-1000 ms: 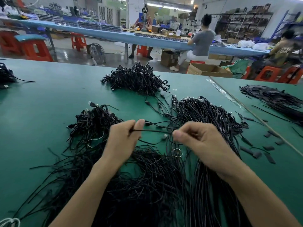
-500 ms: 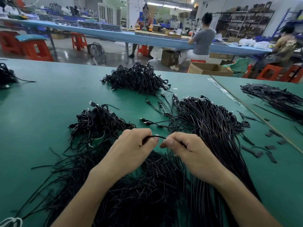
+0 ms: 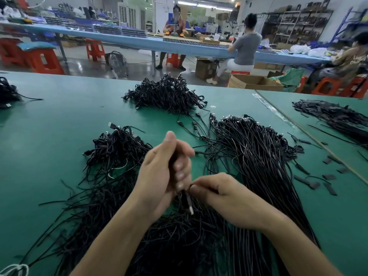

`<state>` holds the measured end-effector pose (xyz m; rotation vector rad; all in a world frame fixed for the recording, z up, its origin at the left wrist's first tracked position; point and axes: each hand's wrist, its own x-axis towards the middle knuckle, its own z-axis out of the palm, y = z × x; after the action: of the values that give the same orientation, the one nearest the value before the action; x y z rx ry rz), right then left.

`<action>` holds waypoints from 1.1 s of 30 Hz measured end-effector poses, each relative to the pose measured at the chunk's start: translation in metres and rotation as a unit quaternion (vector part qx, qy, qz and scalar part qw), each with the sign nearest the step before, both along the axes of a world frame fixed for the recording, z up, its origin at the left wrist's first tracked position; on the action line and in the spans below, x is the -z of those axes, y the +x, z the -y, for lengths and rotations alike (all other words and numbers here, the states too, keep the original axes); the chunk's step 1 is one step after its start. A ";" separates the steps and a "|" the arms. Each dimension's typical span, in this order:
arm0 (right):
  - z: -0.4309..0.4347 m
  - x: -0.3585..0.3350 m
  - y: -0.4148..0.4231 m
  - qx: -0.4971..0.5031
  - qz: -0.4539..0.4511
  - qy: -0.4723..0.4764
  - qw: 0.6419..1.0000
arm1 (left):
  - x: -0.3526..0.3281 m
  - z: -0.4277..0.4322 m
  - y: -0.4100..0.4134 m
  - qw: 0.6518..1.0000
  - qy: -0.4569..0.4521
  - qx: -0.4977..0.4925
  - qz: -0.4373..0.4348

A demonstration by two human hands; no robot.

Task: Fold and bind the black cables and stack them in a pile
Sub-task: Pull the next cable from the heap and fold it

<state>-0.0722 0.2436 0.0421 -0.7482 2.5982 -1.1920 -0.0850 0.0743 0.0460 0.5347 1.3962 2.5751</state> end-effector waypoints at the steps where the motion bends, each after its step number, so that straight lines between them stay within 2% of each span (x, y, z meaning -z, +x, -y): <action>1: 0.000 -0.001 0.003 -0.006 -0.011 0.012 1.000 | 0.003 -0.001 -0.003 0.998 -0.020 -0.055 -0.012; 4: -0.002 -0.008 0.006 0.028 -0.034 -0.029 0.999 | 0.013 -0.001 -0.009 0.957 -0.219 -0.166 -0.094; 6: -0.003 -0.013 0.004 0.076 -0.067 -0.072 0.992 | 0.013 -0.002 -0.007 0.916 -0.358 -0.121 -0.135; 7: -0.003 -0.016 0.002 0.096 -0.084 -0.092 0.988 | 0.013 -0.004 -0.005 0.912 -0.382 -0.084 -0.125; 10: -0.002 -0.018 -0.003 0.122 -0.104 -0.140 0.977 | 0.007 -0.003 0.000 0.944 -0.330 0.014 -0.023; 13: 0.000 -0.014 -0.008 0.168 -0.104 -0.203 0.959 | 0.002 0.005 0.003 0.951 -0.282 0.120 0.031; 16: 0.003 -0.007 -0.010 0.181 -0.039 -0.241 0.953 | -0.004 0.011 0.002 0.974 -0.134 0.174 0.064; 19: 0.008 -0.002 -0.004 0.146 -0.001 -0.139 0.979 | -0.004 0.011 -0.005 0.987 0.056 0.123 0.084; 21: 0.010 -0.003 0.002 0.085 -0.001 -0.054 0.995 | -0.002 0.007 -0.009 0.988 0.109 0.048 0.095; 22: 0.011 -0.005 0.005 0.060 -0.008 -0.016 0.998 | 0.001 0.004 -0.010 0.991 0.107 0.012 0.082; 24: 0.011 -0.010 0.008 0.036 -0.027 0.045 0.998 | 0.011 -0.002 -0.013 0.997 0.022 -0.073 0.011; 25: 0.010 -0.013 0.008 0.034 -0.041 0.057 0.997 | 0.017 -0.004 -0.013 0.987 -0.071 -0.135 -0.041; 26: 0.009 -0.016 0.008 0.040 -0.058 0.054 0.996 | 0.021 -0.004 -0.014 0.962 -0.176 -0.189 -0.092; 28: 0.004 -0.023 0.004 0.078 -0.096 0.020 0.992 | 0.023 -0.003 -0.012 0.910 -0.339 -0.186 -0.151; 29: 0.002 -0.025 0.001 0.094 -0.114 -0.001 0.989 | 0.022 -0.004 -0.011 0.908 -0.369 -0.145 -0.137; 31: -0.002 -0.028 -0.004 0.103 -0.132 -0.040 0.985 | 0.015 -0.005 -0.004 0.941 -0.332 -0.042 -0.047; 33: -0.003 -0.027 -0.010 0.102 -0.122 -0.095 0.983 | 0.009 -0.004 0.000 0.951 -0.306 0.017 0.028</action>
<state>-0.0823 0.2467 0.0692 -0.7163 2.8464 -1.5123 -0.0854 0.0779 0.0365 0.3680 2.0089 1.9439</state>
